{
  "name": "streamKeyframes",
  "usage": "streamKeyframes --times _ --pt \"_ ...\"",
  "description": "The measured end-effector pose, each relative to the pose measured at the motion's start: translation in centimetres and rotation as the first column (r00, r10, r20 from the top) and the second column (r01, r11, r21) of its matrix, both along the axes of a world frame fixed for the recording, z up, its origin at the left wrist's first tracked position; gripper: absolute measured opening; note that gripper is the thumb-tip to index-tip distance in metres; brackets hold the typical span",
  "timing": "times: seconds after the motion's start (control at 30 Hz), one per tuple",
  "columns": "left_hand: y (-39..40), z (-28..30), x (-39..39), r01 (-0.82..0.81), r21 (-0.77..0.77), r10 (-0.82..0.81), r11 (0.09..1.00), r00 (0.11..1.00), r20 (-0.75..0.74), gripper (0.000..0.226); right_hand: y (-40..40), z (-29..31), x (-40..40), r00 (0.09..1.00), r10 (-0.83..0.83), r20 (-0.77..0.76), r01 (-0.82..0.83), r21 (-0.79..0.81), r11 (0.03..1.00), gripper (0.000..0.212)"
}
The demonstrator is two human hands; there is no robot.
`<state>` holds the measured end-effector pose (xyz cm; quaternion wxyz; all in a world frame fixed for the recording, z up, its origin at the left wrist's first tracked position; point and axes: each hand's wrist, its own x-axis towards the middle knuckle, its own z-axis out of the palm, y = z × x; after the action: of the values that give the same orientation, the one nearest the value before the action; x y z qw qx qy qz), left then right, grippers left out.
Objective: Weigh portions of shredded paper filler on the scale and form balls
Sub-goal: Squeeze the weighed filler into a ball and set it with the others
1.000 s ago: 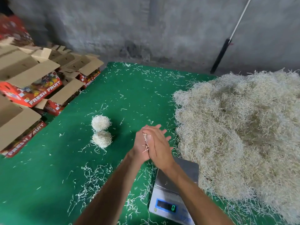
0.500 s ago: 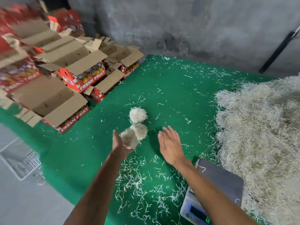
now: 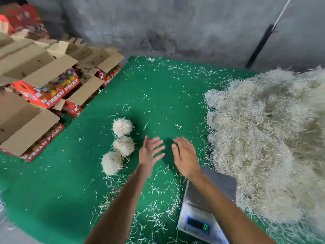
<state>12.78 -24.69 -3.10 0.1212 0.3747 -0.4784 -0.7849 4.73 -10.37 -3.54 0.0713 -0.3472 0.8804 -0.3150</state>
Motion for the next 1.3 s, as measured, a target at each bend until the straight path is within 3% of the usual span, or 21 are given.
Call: streamKeyframes --times 0.2,0.33,0.43,0.53,0.67,0.73,0.83,0.9,0.97,1.03,1.17,1.3 --pt "8.7 0.4 -9.0 0.267 -0.023 -0.268 0.963 0.963 -0.011 0.053 10.7 0.9 -6.2 0.960 -0.265 -0.087 0.258 -0.084 0.963 0.035" --pt "13.9 0.8 -14.5 0.388 -0.084 -0.391 0.918 0.920 -0.021 0.048 16.3 1.3 -10.5 0.911 -0.358 -0.206 0.368 0.014 0.930 0.049" --pt "16.9 1.0 -17.7 0.415 -0.125 -0.418 0.901 0.908 0.001 0.045 19.3 0.9 -14.3 0.878 -0.411 -0.246 0.465 0.224 0.857 0.071" --pt "18.9 0.6 -19.6 0.448 -0.190 -0.453 0.874 0.891 0.017 0.042 21.5 -0.2 -17.7 0.881 -0.434 -0.188 0.469 0.473 0.746 0.091" --pt "20.0 -0.1 -21.4 0.464 -0.189 -0.464 0.865 0.885 0.047 0.040 22.0 -2.3 -20.4 0.907 -0.375 -0.190 0.413 0.576 0.706 0.095" --pt "20.4 -0.4 -21.6 0.463 -0.183 -0.457 0.867 0.886 0.078 0.035 21.6 -3.1 -21.0 0.900 -0.384 -0.209 0.434 0.530 0.729 0.090" --pt "20.6 -0.2 -21.2 0.472 -0.197 -0.462 0.860 0.882 0.097 0.033 21.0 -2.3 -21.1 0.886 -0.404 -0.229 0.463 0.363 0.809 0.053" --pt "20.4 0.4 -21.0 0.461 -0.203 -0.450 0.864 0.887 0.099 0.033 20.7 -0.8 -21.3 0.862 -0.437 -0.257 0.493 0.228 0.839 0.043" --pt "20.1 1.5 -21.1 0.428 -0.187 -0.421 0.884 0.904 0.079 0.034 20.2 1.5 -21.6 0.845 -0.467 -0.262 0.502 0.087 0.860 0.053" --pt "19.7 2.6 -21.3 0.421 -0.141 -0.421 0.896 0.906 0.034 0.039 19.6 4.5 -21.8 0.863 -0.482 -0.153 0.480 -0.051 0.876 0.072" --pt "19.5 5.7 -21.5 0.408 -0.011 -0.408 0.913 0.913 0.025 0.072 18.3 10.4 -21.2 0.882 -0.464 0.084 0.461 -0.360 0.811 0.058" --pt "19.5 8.4 -20.7 0.259 0.141 -0.272 0.956 0.958 0.087 0.081 17.4 14.6 -20.1 0.872 -0.352 0.339 0.489 -0.592 0.641 0.034"
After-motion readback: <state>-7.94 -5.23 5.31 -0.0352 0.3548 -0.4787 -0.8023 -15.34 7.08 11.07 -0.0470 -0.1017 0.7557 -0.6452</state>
